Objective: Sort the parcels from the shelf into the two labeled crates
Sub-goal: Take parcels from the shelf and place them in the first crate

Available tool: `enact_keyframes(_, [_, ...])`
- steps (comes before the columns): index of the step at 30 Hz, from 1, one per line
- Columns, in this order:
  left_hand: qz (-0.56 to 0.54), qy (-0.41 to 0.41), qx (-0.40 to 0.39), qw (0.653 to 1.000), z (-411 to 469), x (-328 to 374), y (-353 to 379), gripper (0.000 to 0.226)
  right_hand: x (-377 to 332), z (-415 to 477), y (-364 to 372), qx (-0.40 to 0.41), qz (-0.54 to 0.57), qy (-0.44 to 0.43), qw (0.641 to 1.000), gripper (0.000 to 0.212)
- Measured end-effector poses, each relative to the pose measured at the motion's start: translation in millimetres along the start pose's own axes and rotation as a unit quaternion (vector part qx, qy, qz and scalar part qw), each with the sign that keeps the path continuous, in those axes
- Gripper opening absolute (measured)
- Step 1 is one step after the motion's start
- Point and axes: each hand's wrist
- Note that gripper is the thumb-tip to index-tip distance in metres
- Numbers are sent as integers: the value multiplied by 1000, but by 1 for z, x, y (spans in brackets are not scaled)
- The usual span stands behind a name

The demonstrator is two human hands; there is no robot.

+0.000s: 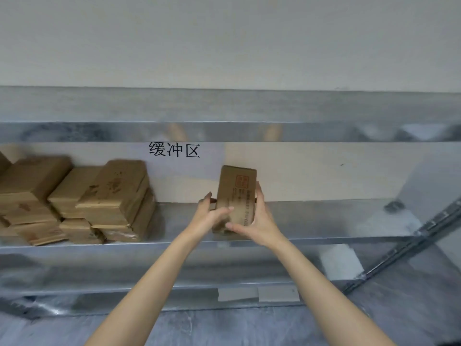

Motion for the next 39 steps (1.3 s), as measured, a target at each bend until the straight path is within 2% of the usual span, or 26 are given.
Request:
enact_keyframes(6, [2, 39, -77, 996, -24, 49, 104, 85, 37, -61, -99, 106, 34, 53, 992, 135])
enact_keyframes(8, [-2, 73, -112, 991, -41, 69, 145, 75, 52, -89, -136, 131, 26, 71, 989, 132])
enact_keyframes(10, [-15, 104, -146, 984, -57, 87, 186, 63, 66, -120, -174, 157, 23, 83, 984, 124])
enact_keyframes(12, [-21, 126, -168, 977, -69, 104, 229, 52, 82, -154, -212, 188, 25, 84, 978, 103])
enact_keyframes(14, [-18, 146, -185, 972, -83, 123, 272, 55, 96, -189, -250, 216, 28, 85, 972, 92])
enact_keyframes(16, [-16, 160, -211, 964, -101, 144, 315, 61, 110, -223, -286, 251, 33, 84, 964, 96])
enact_keyframes(21, [-28, 193, -286, 938, -154, 192, 412, 70, 141, -308, -365, 349, 44, 84, 932, 95])
enact_keyframes(24, [-50, 207, -328, 921, -185, 217, 460, 86, 157, -355, -406, 395, 64, 77, 913, 87])
enact_keyframes(29, [-44, 230, -388, 891, -230, 249, 534, 64, 181, -433, -462, 456, 93, 108, 878, 89])
enact_keyframes(33, [-59, 258, -452, 852, -262, 273, 590, 50, 204, -486, -499, 503, 103, 125, 849, 70])
enact_keyframes(35, [-70, 258, -474, 839, -276, 283, 617, 43, 215, -509, -516, 524, 106, 132, 835, 67])
enact_keyframes(38, [-81, 257, -504, 821, -291, 292, 662, 40, 235, -540, -541, 550, 95, 152, 816, 66])
enact_keyframes(39, [-86, 257, -513, 814, -296, 294, 677, 46, 242, -550, -550, 559, 90, 157, 809, 65])
Point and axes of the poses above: each hand's wrist, its own z-axis towards the middle knuckle, its own y-axis out of the palm, x = y × z, and after that the axes turned 13 degrees about y, right-handed
